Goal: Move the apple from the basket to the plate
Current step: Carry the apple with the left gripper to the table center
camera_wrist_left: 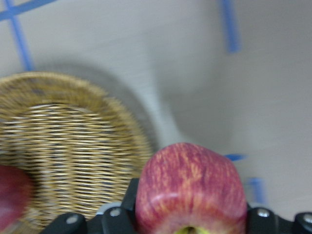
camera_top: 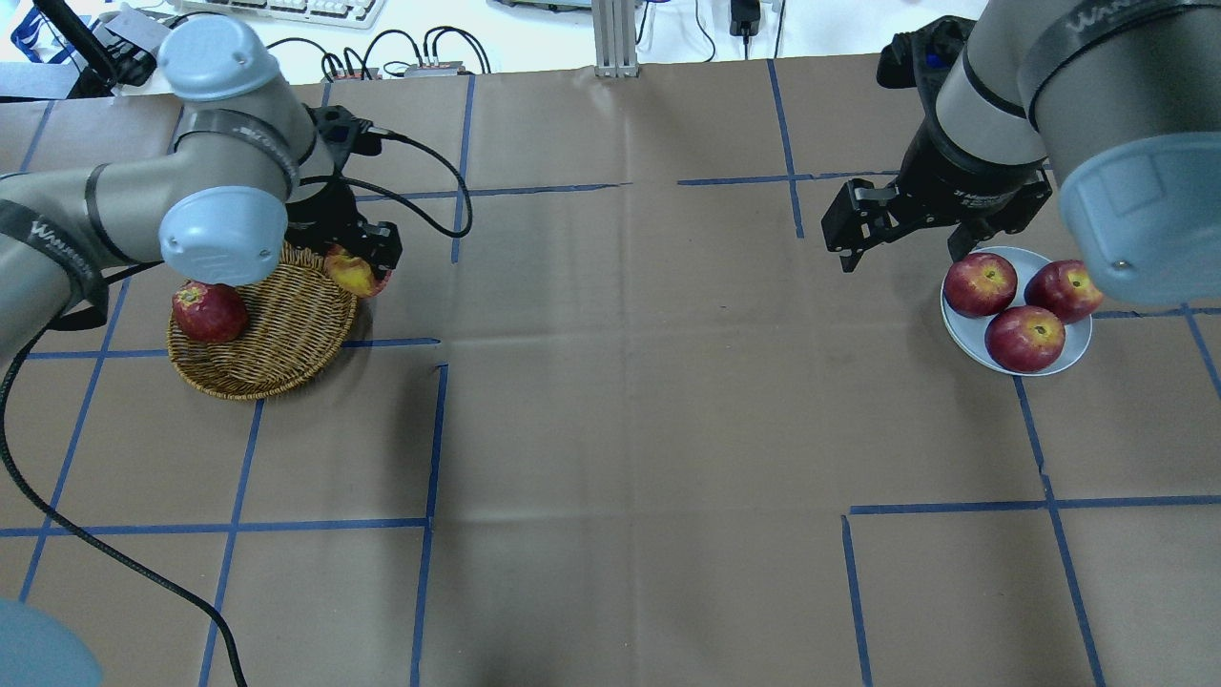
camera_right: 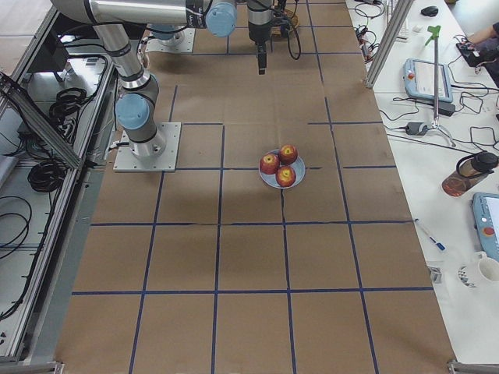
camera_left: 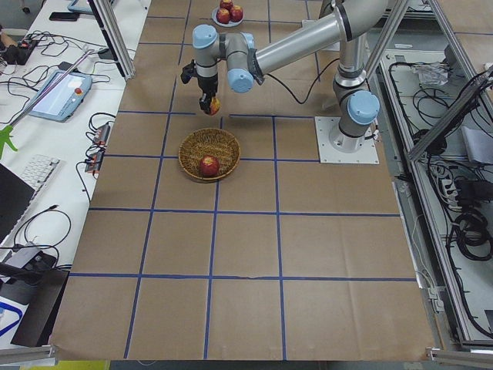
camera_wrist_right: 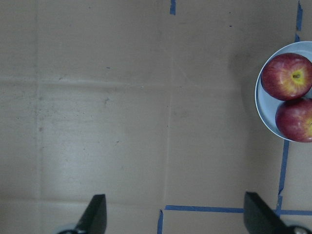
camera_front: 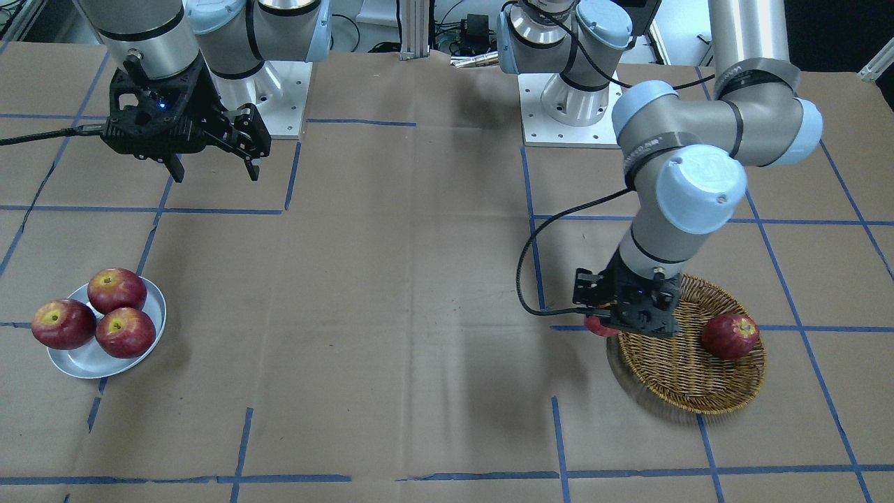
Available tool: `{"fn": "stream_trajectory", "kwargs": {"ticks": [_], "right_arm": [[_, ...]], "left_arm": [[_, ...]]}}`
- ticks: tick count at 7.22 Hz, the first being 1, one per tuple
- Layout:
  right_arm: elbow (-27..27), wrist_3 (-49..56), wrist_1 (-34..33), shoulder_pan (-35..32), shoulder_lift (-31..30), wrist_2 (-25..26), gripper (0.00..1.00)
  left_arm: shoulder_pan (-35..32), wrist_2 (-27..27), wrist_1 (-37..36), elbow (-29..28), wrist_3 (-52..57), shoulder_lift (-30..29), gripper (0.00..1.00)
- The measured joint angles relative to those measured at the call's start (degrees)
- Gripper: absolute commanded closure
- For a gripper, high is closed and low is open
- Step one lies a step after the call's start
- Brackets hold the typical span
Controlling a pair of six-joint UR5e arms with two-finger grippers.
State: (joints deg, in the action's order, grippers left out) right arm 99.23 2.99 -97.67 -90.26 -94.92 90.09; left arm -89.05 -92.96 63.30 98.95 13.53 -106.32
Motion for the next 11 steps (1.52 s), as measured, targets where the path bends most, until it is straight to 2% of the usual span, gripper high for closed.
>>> {"fn": "stream_trajectory", "kwargs": {"ticks": [3,5,6,9,11], "right_arm": [[0.00,0.00,0.03,0.00,0.00,0.00,0.00],[0.00,0.00,0.03,0.00,0.06,0.00,0.00],[0.00,0.00,0.03,0.00,0.06,0.00,0.00],[0.00,0.00,0.03,0.00,0.05,0.00,0.00],[0.00,0.00,0.03,0.03,0.05,0.00,0.00]], "left_arm": [[-14.42,1.20,1.86,-4.43,-17.32,-4.23,0.43],[-20.59,2.00,1.47,-8.45,-21.55,-9.70,0.42],[-22.49,1.94,1.12,-10.62,-22.34,-12.63,0.35],[-23.94,1.90,-0.97,-13.07,-22.18,-17.22,0.35],[-23.95,1.87,-3.73,-13.23,-21.97,-19.14,0.39]]}}
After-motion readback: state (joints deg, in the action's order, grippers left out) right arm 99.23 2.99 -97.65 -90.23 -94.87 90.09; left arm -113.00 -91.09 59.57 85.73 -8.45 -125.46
